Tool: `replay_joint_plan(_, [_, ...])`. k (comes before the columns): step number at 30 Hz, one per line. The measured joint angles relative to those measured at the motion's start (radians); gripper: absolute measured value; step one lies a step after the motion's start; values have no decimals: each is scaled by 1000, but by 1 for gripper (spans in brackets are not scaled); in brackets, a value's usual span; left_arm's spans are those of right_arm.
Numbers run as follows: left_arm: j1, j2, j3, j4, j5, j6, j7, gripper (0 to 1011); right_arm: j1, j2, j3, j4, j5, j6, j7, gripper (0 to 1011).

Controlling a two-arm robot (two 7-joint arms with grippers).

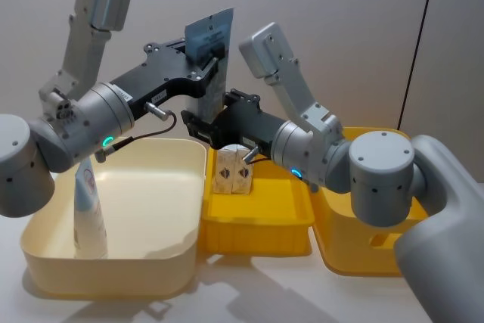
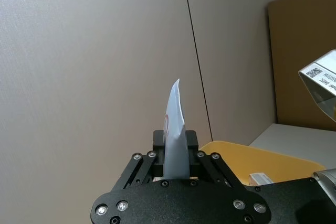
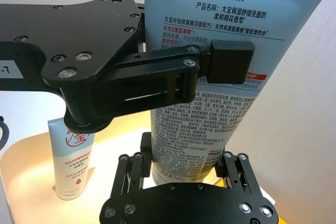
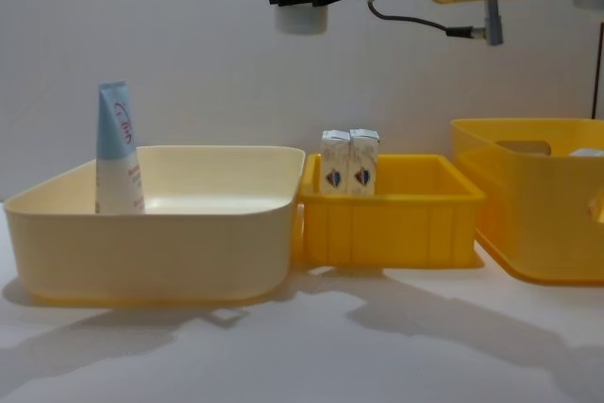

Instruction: Bimanual collaborative sorting of washing and personal care products

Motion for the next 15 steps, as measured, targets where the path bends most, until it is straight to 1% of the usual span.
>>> replay_joint_plan(4, [0,0,0,0,0,0,0,312,0,0,0,0,0,0,0,647])
replay_joint_plan(7, [0,0,0,0,0,0,0,430,0,0,0,0,0,0,0,647])
replay_joint_plan(9, [0,0,0,0,0,0,0,471,0,0,0,0,0,0,0,647])
replay_joint_plan(10, [0,0,0,0,0,0,0,528,0,0,0,0,0,0,0,647])
replay_joint_plan(13, [0,0,0,0,0,0,0,590,0,0,0,0,0,0,0,647])
replay_joint_plan(14, [0,0,0,0,0,0,0,650,0,0,0,0,0,0,0,647])
replay_joint_plan(15, [0,0,0,0,0,0,0,669,0,0,0,0,0,0,0,647])
